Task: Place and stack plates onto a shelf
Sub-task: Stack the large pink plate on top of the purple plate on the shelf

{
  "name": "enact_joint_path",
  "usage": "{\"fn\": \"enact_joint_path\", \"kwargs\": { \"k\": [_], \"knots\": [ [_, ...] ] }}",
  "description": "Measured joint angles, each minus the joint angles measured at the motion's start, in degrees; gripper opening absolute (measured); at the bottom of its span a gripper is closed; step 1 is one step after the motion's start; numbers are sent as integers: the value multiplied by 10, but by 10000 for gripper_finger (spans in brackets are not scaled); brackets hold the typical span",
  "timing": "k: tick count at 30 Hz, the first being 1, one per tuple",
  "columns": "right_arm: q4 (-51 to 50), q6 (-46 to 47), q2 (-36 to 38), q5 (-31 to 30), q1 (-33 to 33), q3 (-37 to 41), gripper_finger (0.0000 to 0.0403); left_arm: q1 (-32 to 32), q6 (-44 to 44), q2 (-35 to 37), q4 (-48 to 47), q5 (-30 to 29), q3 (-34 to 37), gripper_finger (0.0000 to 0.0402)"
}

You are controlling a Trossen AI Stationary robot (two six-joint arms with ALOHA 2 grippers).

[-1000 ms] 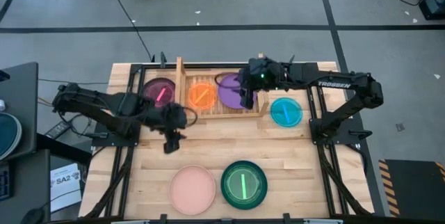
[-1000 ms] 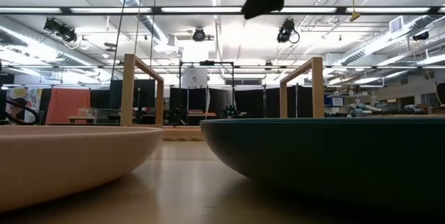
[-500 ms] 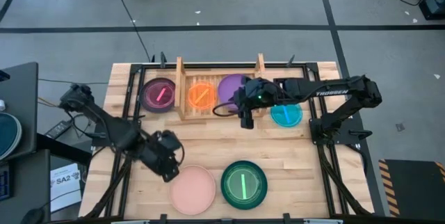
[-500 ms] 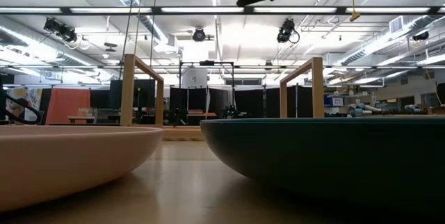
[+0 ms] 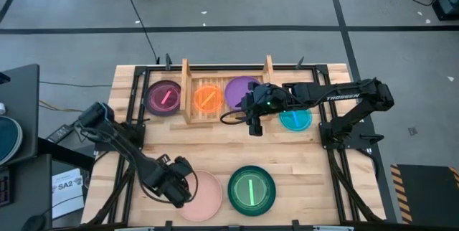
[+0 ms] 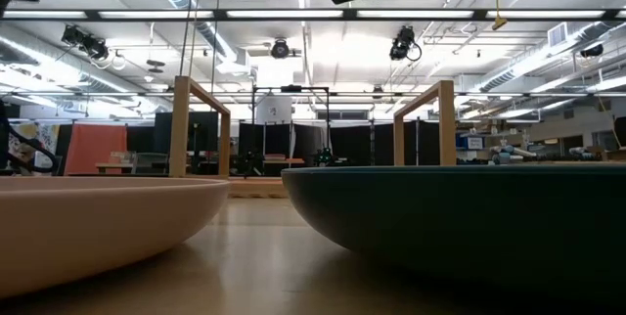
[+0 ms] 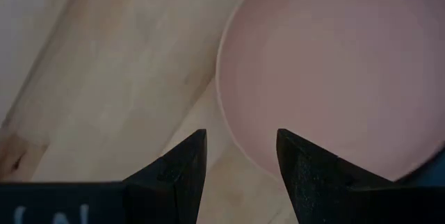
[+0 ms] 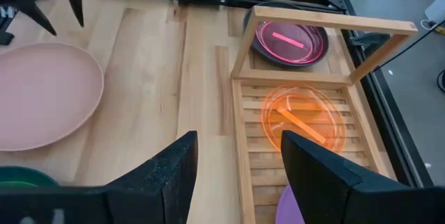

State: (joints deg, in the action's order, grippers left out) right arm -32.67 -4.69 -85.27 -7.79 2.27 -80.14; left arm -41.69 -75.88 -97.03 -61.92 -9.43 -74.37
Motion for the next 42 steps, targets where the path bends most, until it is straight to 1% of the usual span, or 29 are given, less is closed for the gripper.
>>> {"fn": "enact_joint_path", "kwargs": {
  "k": [6, 11, 16, 22, 25, 28, 35, 42],
  "knots": [
    [0, 0, 0, 0, 0, 0, 213, 0, 0, -54, -8, 34, 3, 181],
    [0, 0, 0, 0, 0, 0, 213, 1, 0, -63, 22, 57, 38, 181],
    [0, 0, 0, 0, 0, 0, 213, 2, 0, -64, 90, 66, 76, 181],
    [0, 0, 0, 0, 0, 0, 213, 2, 0, -64, 204, 68, 122, 181],
    [0, 0, 0, 0, 0, 0, 213, 4, 0, -62, 232, 78, 138, 177],
    [0, 0, 0, 0, 0, 0, 213, 8, 0, -61, 234, 84, 143, 161],
    [0, 1, 0, 0, 0, 0, 213, 11, 5, -59, 233, 82, 143, 106],
    [0, 35, 0, 1, 0, 0, 213, 17, 5, -50, 231, 80, 143, 53]
  ]
}}
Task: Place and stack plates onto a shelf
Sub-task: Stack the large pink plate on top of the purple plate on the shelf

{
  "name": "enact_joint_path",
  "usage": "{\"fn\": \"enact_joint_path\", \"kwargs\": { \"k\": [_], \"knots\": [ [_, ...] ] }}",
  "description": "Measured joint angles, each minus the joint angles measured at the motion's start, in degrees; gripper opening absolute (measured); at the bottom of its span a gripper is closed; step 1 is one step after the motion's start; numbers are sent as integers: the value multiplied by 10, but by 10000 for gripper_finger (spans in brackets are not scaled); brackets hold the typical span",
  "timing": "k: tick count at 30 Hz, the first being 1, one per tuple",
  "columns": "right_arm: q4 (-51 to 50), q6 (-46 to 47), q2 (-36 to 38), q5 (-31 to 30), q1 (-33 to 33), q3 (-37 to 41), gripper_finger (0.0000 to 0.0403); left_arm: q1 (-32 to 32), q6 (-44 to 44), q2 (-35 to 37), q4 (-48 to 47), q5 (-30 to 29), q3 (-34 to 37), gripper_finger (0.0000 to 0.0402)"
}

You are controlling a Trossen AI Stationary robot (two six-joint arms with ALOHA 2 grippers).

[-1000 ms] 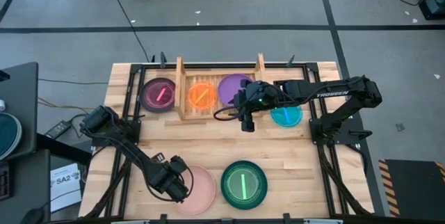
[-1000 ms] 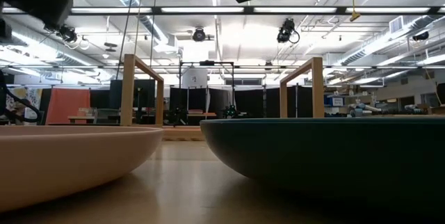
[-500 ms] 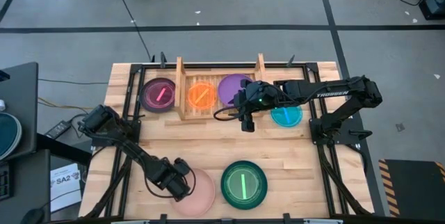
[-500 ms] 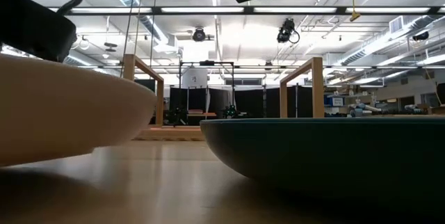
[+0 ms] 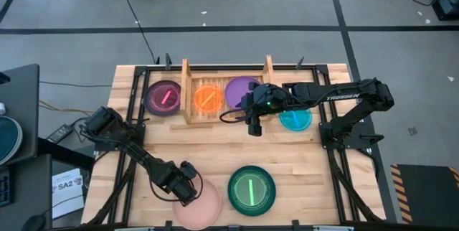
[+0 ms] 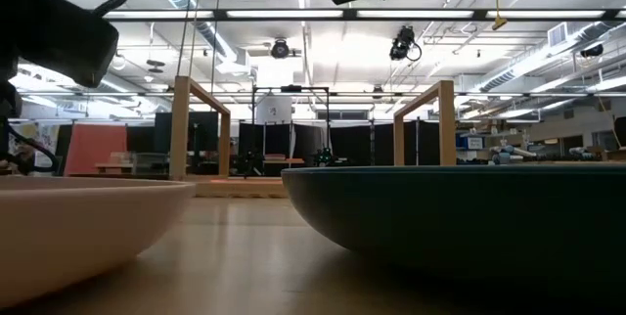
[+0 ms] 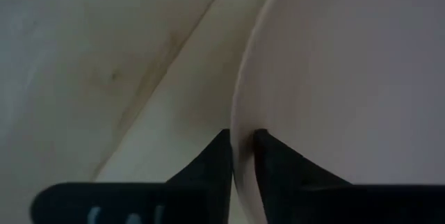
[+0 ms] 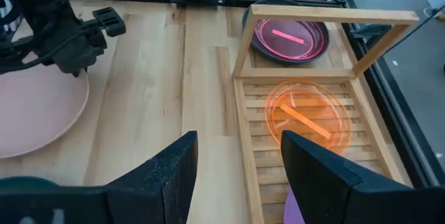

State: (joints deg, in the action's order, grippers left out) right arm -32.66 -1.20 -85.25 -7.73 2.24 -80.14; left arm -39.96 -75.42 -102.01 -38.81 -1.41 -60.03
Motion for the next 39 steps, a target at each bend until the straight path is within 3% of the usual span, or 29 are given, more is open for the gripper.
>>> {"fn": "enact_joint_path", "kwargs": {
  "k": [9, 19, 30, 39],
  "knots": [
    [0, 55, 0, 47, 0, 0, 213, 9, 4, 56, -17, -36, 1, 22],
    [0, 143, 0, 50, 0, 0, 213, 30, 3, 156, -93, -155, 2, 20],
    [5, 152, 0, 47, 0, 0, 213, 113, 0, 223, -91, -283, 1, 20],
    [4, 175, 0, 42, 0, 0, 213, 184, 44, 223, -69, -328, 1, 20]
  ]
}}
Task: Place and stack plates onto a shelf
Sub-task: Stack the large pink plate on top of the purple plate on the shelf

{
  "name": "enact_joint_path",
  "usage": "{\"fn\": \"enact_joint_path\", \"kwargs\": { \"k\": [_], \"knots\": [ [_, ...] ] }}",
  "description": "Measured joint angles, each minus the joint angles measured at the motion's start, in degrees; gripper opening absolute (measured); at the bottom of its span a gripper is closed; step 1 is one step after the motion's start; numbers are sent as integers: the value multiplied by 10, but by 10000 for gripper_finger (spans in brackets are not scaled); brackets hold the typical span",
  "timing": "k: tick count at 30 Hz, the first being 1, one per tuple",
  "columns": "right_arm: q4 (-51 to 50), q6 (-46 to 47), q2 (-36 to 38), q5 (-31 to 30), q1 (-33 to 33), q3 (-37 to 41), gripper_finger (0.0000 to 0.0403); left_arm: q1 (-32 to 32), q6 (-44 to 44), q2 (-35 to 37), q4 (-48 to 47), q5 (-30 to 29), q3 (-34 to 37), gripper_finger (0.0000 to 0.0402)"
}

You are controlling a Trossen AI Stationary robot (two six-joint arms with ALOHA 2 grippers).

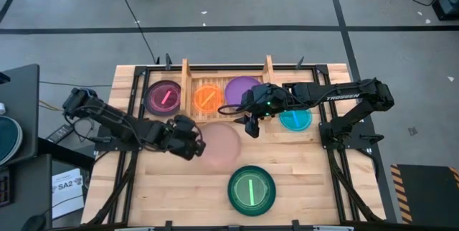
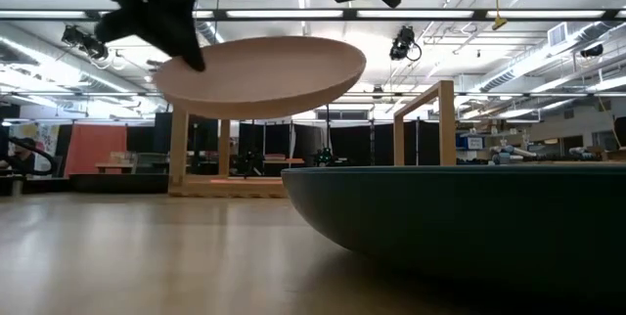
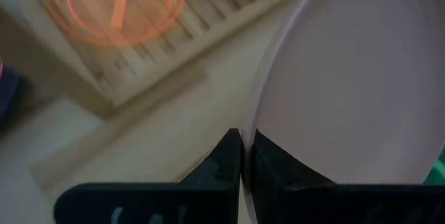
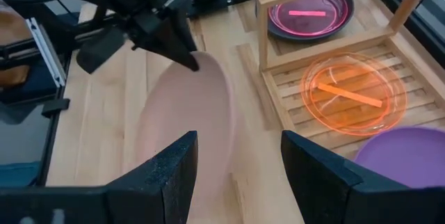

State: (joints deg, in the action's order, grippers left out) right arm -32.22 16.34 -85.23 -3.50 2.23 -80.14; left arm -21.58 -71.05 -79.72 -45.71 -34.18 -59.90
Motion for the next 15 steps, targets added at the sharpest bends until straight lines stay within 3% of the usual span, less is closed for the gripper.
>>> {"fn": "enact_joint_path", "kwargs": {
  "k": [8, 15],
  "knots": [
    [-29, 1, 0, -76, -1, 0, 213, 54, 94, 0, 74, -13, 0, 20],
    [-56, 1, 0, -78, -5, 0, 209, 98, 163, 0, 138, -12, 0, 20]
  ]
}}
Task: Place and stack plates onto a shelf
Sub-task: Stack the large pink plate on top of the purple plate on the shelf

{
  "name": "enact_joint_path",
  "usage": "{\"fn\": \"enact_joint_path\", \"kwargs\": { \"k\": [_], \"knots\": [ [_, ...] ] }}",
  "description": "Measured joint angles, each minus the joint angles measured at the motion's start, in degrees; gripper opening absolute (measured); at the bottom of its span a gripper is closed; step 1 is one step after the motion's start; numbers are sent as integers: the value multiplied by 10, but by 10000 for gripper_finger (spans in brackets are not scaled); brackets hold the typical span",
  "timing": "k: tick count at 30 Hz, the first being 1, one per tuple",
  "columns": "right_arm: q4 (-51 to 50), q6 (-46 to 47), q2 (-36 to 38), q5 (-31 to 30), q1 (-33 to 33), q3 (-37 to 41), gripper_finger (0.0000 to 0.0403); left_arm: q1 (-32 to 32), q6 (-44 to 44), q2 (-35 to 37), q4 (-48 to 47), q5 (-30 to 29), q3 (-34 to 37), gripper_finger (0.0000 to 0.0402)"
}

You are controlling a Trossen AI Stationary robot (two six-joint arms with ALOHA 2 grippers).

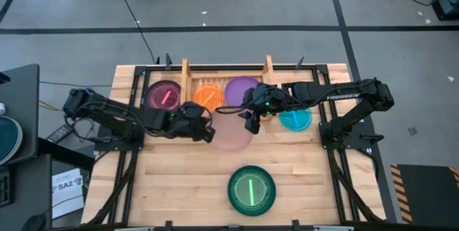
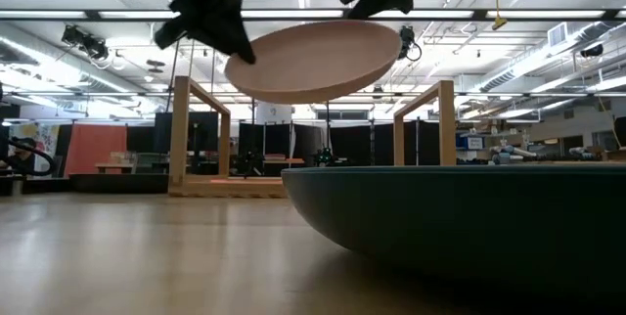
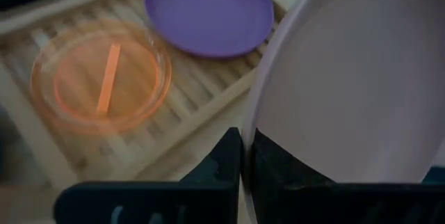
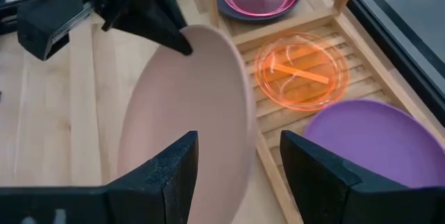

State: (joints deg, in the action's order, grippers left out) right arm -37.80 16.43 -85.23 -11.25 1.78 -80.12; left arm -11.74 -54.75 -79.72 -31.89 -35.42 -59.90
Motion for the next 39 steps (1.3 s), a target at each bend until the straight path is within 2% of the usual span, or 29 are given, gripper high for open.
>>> {"fn": "enact_joint_path", "kwargs": {
  "k": [9, 14, 18, 29, 39],
  "knots": [
    [-34, 12, 0, -53, -1, 0, 208, 30, 82, 0, 90, 0, 0, 20],
    [-40, 15, 0, -57, -6, 0, 201, 30, 94, 0, 121, 0, 0, 20],
    [-39, 15, 0, -57, -11, 0, 171, 30, 96, 0, 123, 0, 0, 20],
    [-36, 8, 1, -54, -17, 0, 40, 30, 103, 0, 120, -3, 0, 22],
    [-39, -16, 0, -57, -31, 0, 41, 34, 143, 0, 127, 1, -1, 75]
  ]
}}
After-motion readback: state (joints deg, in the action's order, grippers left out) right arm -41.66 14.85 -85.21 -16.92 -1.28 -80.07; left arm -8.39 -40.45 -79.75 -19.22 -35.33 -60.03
